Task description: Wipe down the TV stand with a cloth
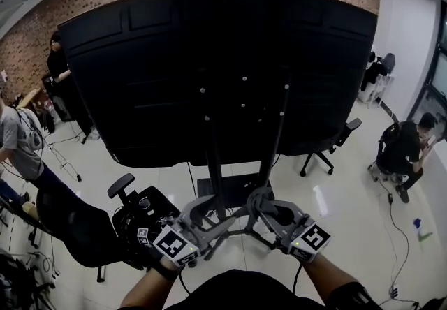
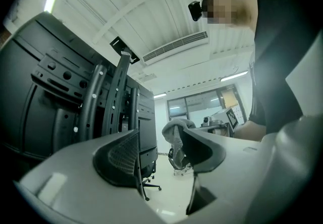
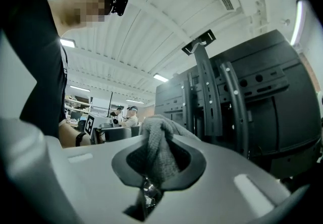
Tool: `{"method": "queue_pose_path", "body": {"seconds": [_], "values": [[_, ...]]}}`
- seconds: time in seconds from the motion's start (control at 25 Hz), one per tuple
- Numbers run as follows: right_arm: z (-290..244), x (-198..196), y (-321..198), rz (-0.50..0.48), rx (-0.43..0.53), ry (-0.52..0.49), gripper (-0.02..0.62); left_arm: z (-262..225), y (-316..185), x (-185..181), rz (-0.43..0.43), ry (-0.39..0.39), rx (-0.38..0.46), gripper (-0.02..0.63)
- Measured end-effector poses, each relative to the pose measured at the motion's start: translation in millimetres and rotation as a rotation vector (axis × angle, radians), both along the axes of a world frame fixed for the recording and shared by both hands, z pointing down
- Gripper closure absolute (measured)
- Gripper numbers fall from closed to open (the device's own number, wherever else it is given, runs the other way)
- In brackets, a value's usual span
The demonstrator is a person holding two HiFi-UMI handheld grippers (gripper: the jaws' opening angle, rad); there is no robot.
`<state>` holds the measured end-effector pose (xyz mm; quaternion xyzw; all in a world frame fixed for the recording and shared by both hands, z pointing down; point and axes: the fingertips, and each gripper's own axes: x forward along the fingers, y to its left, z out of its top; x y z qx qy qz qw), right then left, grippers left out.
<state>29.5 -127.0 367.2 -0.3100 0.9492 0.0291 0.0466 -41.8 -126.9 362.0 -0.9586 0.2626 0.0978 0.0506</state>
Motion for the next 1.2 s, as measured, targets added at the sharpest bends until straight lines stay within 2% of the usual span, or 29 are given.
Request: {"method": "queue_pose_path", "body": {"seconds": [0.28, 0.52, 0.68, 0.88, 1.0, 1.2], "values": [[-78, 13, -45, -0.019, 0.230, 0.151, 0.578, -71, -23, 8, 0.032, -0.034, 0.142, 0.299], [-179, 13, -82, -0.028, 0.355, 0.189, 0.578, -161, -50, 12, 0.035, -0.057, 0.285, 0.293], [-238, 11, -97, 0.003, 0.487, 0.256, 0.578, -211, -68, 12, 0.031, -0.065, 0.354, 0.284], [-312, 11, -125, 0.056, 0.537, 0.319, 0.578, -278, -92, 16, 0.011, -0.076, 0.395, 0.284], [-356, 9, -141, 0.096, 0.590, 0.368, 0.578, -315, -108, 19, -0.013, -0.081, 0.399, 0.285], [-427, -1, -165, 0.186, 0.693, 0.468, 0.578, -357, -127, 21, -0.053, -0.117, 0.469, 0.284]]}}
